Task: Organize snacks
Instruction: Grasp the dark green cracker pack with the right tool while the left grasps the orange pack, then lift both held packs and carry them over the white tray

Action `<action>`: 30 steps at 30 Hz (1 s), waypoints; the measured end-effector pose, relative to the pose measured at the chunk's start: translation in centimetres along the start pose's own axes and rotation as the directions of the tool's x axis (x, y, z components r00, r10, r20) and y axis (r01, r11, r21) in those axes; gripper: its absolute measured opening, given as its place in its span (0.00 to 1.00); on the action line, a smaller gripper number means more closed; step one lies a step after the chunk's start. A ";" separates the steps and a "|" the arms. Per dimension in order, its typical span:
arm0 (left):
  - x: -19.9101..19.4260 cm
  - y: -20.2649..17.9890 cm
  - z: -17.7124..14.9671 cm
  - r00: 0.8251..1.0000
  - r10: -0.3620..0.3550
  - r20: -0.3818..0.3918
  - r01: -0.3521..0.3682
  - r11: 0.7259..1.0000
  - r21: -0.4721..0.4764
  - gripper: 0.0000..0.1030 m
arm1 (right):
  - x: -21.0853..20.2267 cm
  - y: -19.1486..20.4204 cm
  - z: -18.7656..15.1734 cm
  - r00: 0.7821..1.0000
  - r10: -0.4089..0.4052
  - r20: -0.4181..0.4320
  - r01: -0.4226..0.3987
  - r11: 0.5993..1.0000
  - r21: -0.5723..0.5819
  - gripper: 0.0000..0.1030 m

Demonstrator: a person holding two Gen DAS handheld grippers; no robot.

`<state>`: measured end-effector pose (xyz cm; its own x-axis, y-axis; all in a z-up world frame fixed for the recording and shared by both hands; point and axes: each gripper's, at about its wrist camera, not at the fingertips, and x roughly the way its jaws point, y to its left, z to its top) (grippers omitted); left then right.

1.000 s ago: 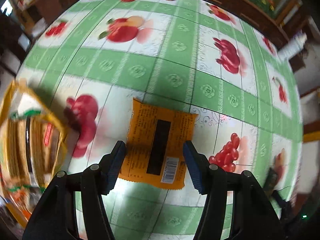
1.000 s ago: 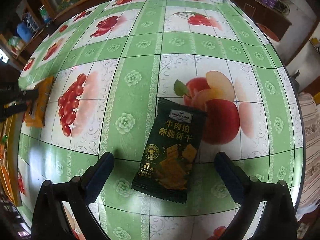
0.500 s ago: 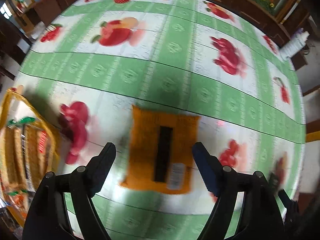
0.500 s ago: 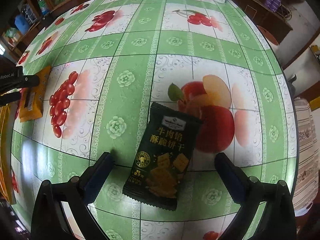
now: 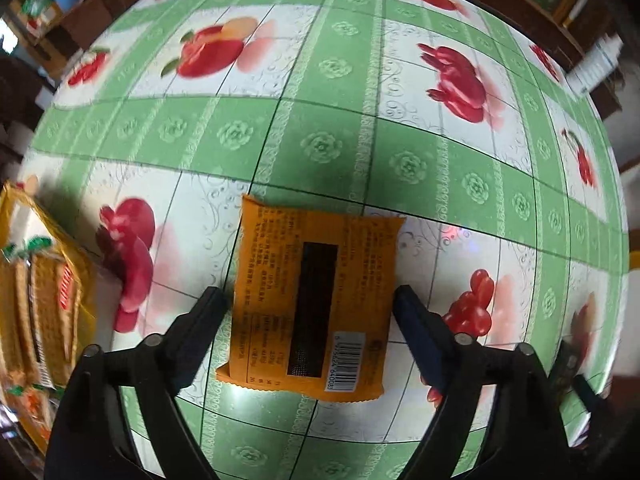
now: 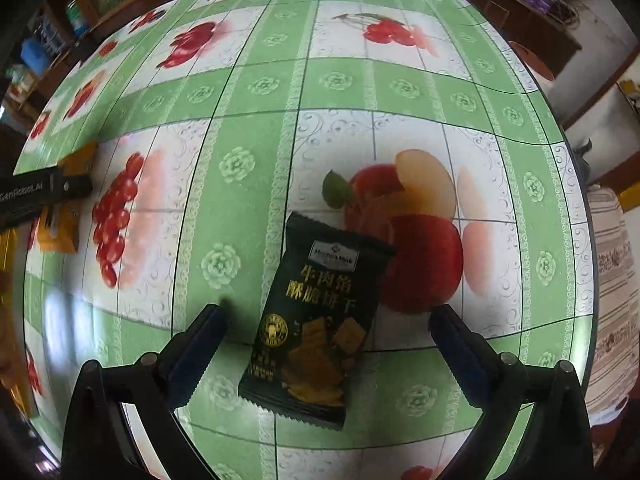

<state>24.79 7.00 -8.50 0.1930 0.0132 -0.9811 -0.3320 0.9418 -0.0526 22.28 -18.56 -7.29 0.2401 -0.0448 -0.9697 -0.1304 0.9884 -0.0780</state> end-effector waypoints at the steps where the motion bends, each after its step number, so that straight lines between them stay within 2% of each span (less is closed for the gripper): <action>1: 0.2 0.3 0.0 1.000 0.005 -0.003 -0.005 1.000 -0.009 0.95 | 0.1 0.0 0.2 1.000 -0.001 -0.006 0.001 1.000 0.005 1.00; 2: 0.4 0.4 -0.1 1.000 0.010 -0.004 -0.010 1.000 -0.017 1.00 | 0.1 0.1 0.3 1.000 -0.001 -0.015 0.001 1.000 0.007 1.00; 10: 0.9 0.6 0.3 1.000 0.004 -0.029 -0.005 1.000 -0.020 1.00 | 1.0 -0.9 2.2 0.994 -0.006 -0.106 0.013 0.997 0.073 1.00; 13: 1.0 0.6 0.7 0.999 0.009 -0.031 -0.010 1.000 -0.018 1.00 | 1.3 -1.7 2.7 0.993 -0.008 -0.116 0.020 0.994 0.106 1.00; 15: 0.9 0.6 1.2 1.000 0.005 -0.020 -0.005 1.000 -0.008 0.93 | 1.5 -2.2 3.0 0.993 -0.011 -0.120 0.026 0.991 0.132 1.00; 17: 0.1 -0.5 1.1 1.000 -0.006 0.014 0.006 0.999 0.038 0.68 | 1.0 -2.1 2.2 0.993 -0.014 -0.118 0.032 0.988 0.152 1.00; 18: 0.0 -1.2 0.9 1.000 -0.002 0.001 0.002 0.997 0.074 0.68 | 1.0 -2.1 2.2 0.993 -0.014 -0.114 0.032 0.987 0.155 0.99; 20: -0.1 -1.6 0.6 1.000 -0.005 0.009 0.004 0.996 0.090 0.68 | 0.4 -1.6 1.9 0.997 -0.016 -0.070 0.025 0.992 0.124 0.82; 21: -0.1 -1.6 0.4 1.000 -0.010 0.013 0.009 0.995 0.096 0.68 | -0.1 -1.3 1.9 0.999 -0.015 -0.045 0.020 0.994 0.103 0.53; 22: -0.2 -1.6 0.3 1.000 -0.017 0.009 0.016 0.995 0.097 0.68 | -0.6 -1.0 2.2 0.999 -0.003 -0.036 0.006 0.996 0.090 0.45; 24: -0.2 -1.5 0.0 1.000 -0.028 0.002 0.028 0.994 0.107 0.68 | -0.5 -1.0 2.3 0.995 0.073 -0.070 -0.066 0.993 0.097 0.45; 30: -0.6 -0.6 -2.0 0.999 -0.049 0.000 0.049 0.990 0.133 0.67 | -0.3 -1.7 0.8 0.994 0.101 -0.035 -0.097 0.990 0.107 0.45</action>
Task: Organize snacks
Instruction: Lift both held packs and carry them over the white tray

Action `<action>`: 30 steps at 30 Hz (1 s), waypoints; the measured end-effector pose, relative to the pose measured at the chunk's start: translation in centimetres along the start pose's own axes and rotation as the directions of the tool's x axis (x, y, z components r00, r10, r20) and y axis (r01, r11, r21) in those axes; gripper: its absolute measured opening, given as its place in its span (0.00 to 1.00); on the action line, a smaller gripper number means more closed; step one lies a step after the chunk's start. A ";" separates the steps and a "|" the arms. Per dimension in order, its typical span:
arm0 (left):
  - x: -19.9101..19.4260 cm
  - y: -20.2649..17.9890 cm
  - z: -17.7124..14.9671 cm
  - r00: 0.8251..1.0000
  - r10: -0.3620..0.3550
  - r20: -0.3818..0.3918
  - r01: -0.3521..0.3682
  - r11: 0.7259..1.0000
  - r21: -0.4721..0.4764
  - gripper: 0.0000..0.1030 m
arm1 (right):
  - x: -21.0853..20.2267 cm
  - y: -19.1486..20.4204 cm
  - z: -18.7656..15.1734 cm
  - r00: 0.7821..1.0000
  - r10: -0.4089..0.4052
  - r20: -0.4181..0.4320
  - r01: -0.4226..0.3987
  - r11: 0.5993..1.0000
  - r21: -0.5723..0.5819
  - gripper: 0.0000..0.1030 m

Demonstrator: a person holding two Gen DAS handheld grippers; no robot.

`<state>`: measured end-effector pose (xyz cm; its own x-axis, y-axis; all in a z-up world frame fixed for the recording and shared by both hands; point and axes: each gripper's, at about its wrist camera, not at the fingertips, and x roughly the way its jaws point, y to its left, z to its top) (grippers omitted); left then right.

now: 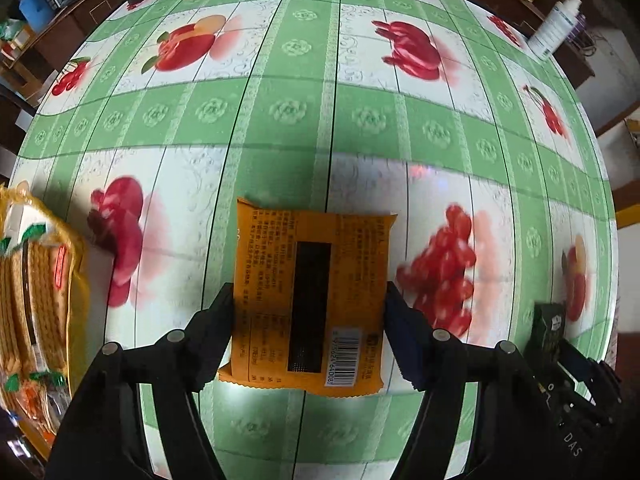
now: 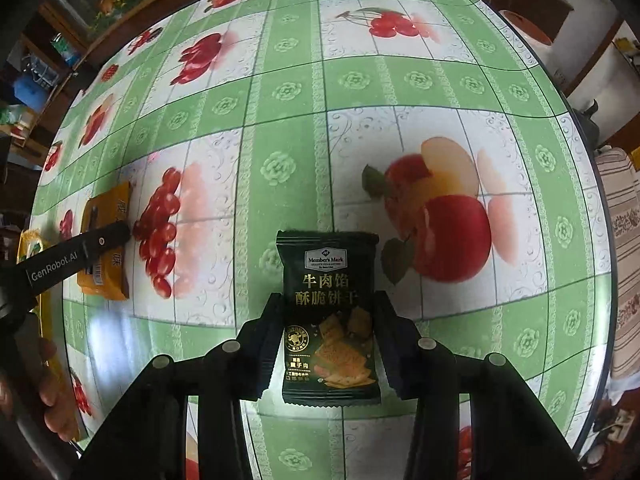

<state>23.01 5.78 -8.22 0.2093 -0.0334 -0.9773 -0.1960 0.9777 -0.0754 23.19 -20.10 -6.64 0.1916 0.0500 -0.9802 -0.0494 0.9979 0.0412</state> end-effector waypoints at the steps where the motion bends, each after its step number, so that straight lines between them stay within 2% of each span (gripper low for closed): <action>1: -0.1 0.0 -0.5 1.000 0.004 0.005 -0.004 1.000 0.009 0.67 | 0.0 0.0 -0.4 1.000 0.005 0.002 -0.005 1.000 -0.008 0.45; 13: -1.6 0.5 -8.8 0.996 0.008 0.093 -0.013 0.999 0.045 0.67 | -0.7 0.6 -7.1 0.996 0.091 0.018 -0.090 0.994 -0.066 0.44; 18: -2.4 0.7 -11.8 0.995 -0.006 0.104 0.000 0.998 0.059 0.67 | -1.2 1.0 -9.5 0.995 0.104 0.008 -0.103 0.990 -0.099 0.44; 23: -4.3 1.9 -16.3 0.993 -0.007 0.117 -0.002 0.997 0.074 0.67 | -2.6 2.9 -11.5 0.990 0.142 -0.004 -0.141 0.982 -0.122 0.44; 30: -5.5 3.9 -19.2 0.990 -0.010 0.143 -0.001 0.997 0.074 0.67 | -3.3 5.8 -13.7 0.982 0.187 -0.033 -0.189 0.967 -0.169 0.44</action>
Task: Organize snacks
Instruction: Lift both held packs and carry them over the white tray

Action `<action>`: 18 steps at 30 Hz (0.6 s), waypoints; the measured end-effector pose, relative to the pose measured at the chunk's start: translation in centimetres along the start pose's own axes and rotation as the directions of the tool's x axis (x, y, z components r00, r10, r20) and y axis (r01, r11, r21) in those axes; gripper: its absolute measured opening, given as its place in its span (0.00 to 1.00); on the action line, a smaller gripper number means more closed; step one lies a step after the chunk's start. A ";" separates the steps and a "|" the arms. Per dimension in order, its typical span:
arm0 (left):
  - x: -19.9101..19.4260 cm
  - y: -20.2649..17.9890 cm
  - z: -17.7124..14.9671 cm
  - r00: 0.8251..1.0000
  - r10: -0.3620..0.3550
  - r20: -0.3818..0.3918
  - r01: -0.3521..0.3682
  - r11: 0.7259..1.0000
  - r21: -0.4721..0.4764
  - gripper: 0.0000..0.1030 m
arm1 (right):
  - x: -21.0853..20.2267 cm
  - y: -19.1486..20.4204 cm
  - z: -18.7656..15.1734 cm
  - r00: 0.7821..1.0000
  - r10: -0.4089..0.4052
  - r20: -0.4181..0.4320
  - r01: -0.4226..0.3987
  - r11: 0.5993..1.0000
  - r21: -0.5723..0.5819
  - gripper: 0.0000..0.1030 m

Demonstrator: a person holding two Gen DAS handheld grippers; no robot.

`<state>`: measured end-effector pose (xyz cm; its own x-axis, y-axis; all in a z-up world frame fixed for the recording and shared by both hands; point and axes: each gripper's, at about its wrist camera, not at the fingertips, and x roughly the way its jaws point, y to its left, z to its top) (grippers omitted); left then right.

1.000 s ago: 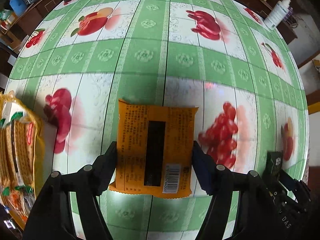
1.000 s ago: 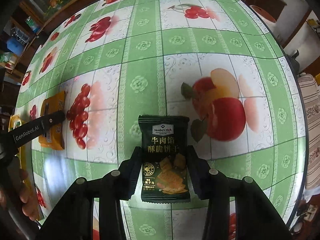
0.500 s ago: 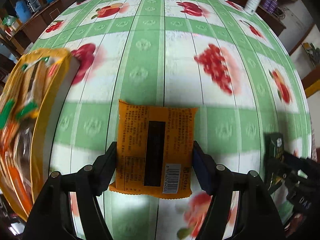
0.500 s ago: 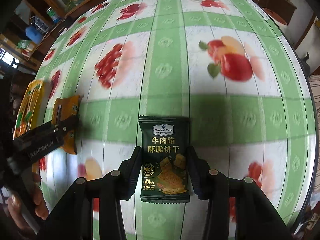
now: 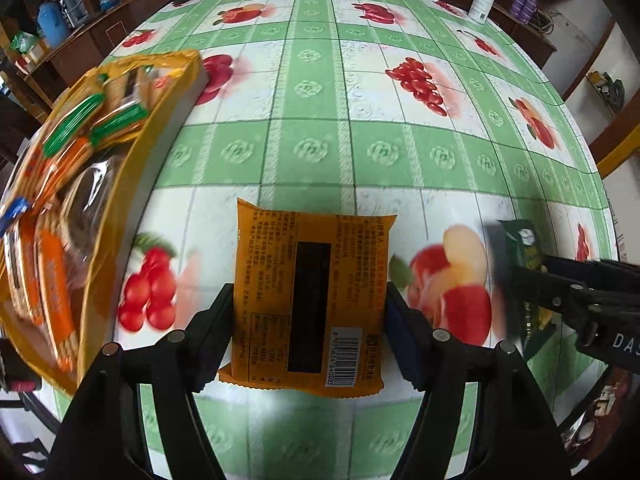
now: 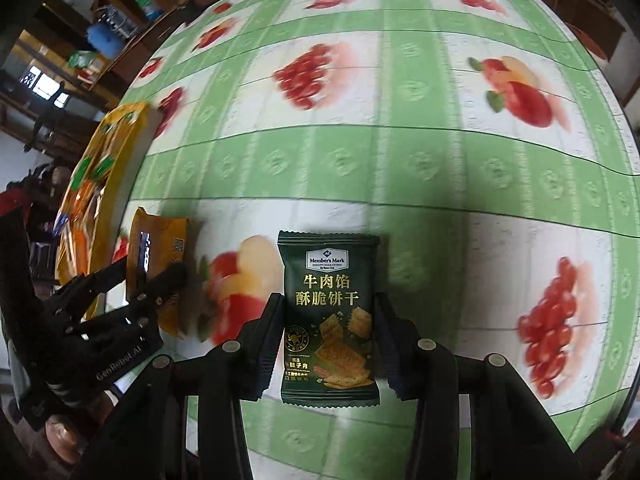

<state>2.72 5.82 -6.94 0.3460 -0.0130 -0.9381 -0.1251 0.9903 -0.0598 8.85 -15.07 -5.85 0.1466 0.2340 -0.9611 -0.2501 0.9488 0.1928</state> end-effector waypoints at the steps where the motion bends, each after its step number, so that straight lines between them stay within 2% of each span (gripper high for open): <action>1: -0.2 0.2 -0.4 1.000 -0.002 -0.001 0.002 1.000 0.001 0.67 | 0.0 0.5 -0.2 1.000 0.006 -0.007 -0.006 1.000 -0.015 0.44; 7: -1.7 2.3 -2.1 0.999 -0.042 -0.005 0.041 0.999 -0.035 0.68 | 0.2 4.6 -0.3 0.999 0.046 -0.022 -0.048 0.995 -0.090 0.44; 12: -3.2 4.0 -2.8 0.999 -0.051 0.016 0.052 0.997 -0.059 0.68 | 0.1 8.1 -0.3 0.997 0.074 -0.033 -0.079 0.985 -0.152 0.44; 18: -5.0 7.5 -3.4 0.998 -0.042 0.050 0.048 0.990 -0.136 0.68 | 0.2 11.9 -0.3 0.994 0.102 -0.048 -0.109 0.971 -0.214 0.44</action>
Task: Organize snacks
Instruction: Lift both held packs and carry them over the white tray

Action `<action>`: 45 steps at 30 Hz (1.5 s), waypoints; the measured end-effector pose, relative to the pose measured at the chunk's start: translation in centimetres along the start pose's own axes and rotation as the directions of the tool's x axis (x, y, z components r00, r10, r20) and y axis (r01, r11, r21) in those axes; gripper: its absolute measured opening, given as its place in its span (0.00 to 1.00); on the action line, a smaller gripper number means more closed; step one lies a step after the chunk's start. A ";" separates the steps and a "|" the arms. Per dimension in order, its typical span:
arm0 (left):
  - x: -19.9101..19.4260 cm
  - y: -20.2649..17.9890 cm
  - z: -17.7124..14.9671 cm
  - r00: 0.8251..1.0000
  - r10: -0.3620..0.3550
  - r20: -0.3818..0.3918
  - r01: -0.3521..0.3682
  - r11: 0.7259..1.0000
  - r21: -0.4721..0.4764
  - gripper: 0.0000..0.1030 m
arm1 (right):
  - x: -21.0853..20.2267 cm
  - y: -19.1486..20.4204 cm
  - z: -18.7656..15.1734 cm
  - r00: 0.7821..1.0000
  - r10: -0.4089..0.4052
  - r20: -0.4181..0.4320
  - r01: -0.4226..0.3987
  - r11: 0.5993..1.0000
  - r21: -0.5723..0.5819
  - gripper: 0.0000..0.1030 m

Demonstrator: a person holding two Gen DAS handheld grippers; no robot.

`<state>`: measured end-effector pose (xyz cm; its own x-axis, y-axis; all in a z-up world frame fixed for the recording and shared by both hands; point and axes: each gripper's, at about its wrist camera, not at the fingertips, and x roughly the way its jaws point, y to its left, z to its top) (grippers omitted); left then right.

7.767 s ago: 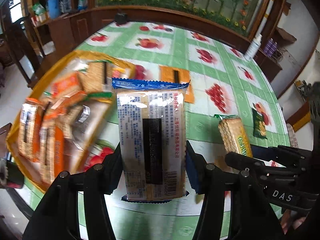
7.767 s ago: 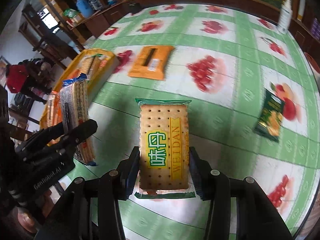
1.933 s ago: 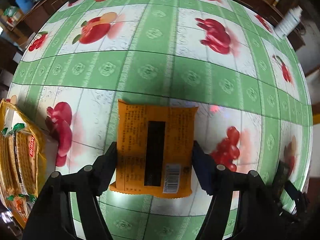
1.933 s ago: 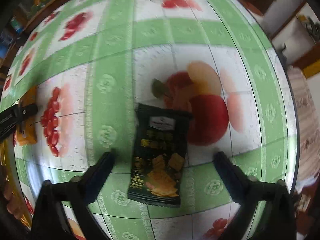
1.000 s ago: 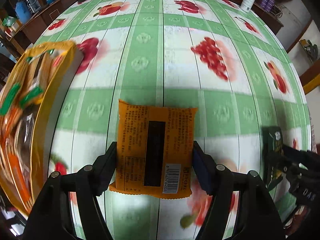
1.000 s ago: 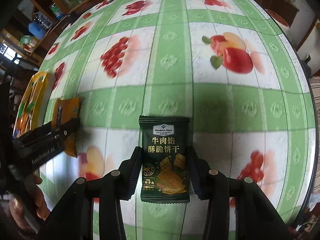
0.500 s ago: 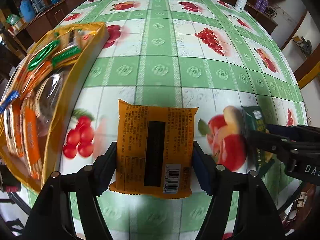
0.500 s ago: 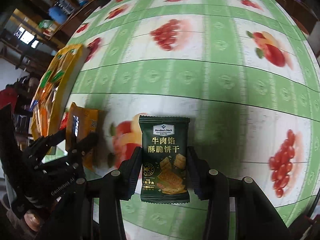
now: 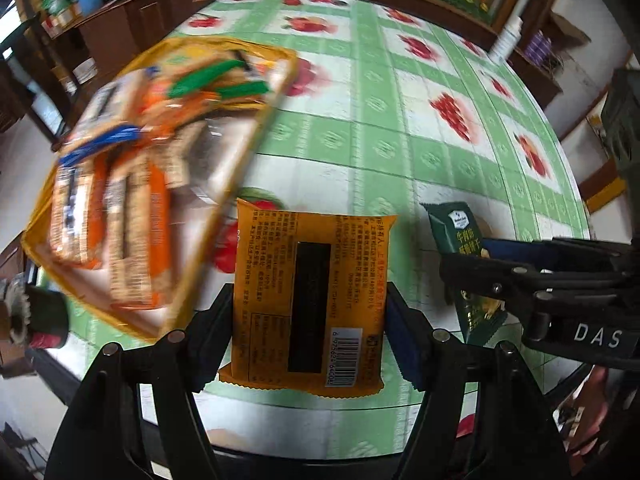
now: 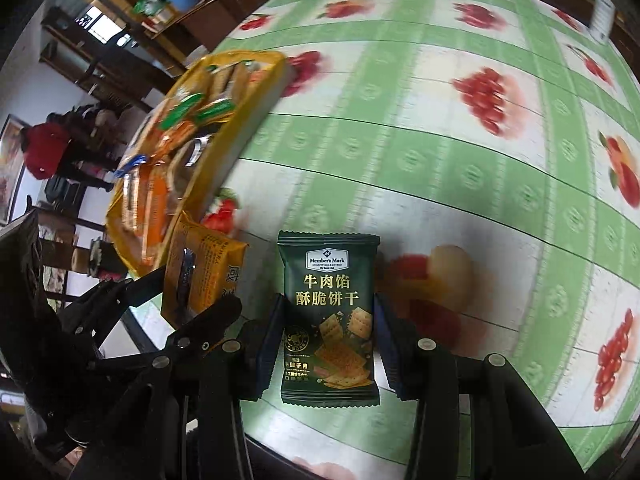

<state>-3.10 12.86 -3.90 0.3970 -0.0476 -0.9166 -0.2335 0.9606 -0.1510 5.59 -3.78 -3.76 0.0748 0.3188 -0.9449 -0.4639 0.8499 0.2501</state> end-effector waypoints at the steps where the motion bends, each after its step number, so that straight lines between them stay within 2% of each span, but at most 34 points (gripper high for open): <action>1: -0.3 0.7 0.1 1.000 0.003 0.007 -0.003 1.000 -0.017 0.68 | 0.1 0.6 0.2 1.000 0.008 -0.002 -0.008 1.000 -0.010 0.44; 6: -1.7 3.5 0.6 0.999 0.025 0.040 -0.021 0.996 -0.086 0.68 | 0.4 4.0 1.8 0.999 0.049 -0.004 -0.049 0.997 -0.059 0.44; 11: -2.7 5.8 1.5 0.994 0.075 0.074 -0.066 0.990 -0.128 0.68 | 0.6 7.8 4.2 0.996 0.084 0.008 -0.083 0.991 -0.106 0.44; 23: -3.1 11.6 4.2 0.985 0.148 0.084 -0.126 0.967 -0.223 0.68 | 1.3 14.9 9.7 0.992 0.120 0.036 -0.111 0.975 -0.194 0.44; 33: -2.3 15.8 5.3 0.983 0.178 0.047 -0.153 0.932 -0.327 0.68 | 3.9 16.9 12.9 0.993 0.112 0.032 -0.104 0.976 -0.189 0.44; 45: -1.4 15.6 5.1 0.982 0.185 0.038 -0.161 0.927 -0.337 0.68 | 6.6 17.3 14.3 0.995 0.096 0.022 -0.091 0.981 -0.170 0.44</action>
<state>-2.80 29.34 -3.10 0.3807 0.1414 -0.9138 -0.5800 0.8062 -0.1169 10.65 18.98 -2.62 0.0491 0.4085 -0.9115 -0.6118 0.7337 0.2958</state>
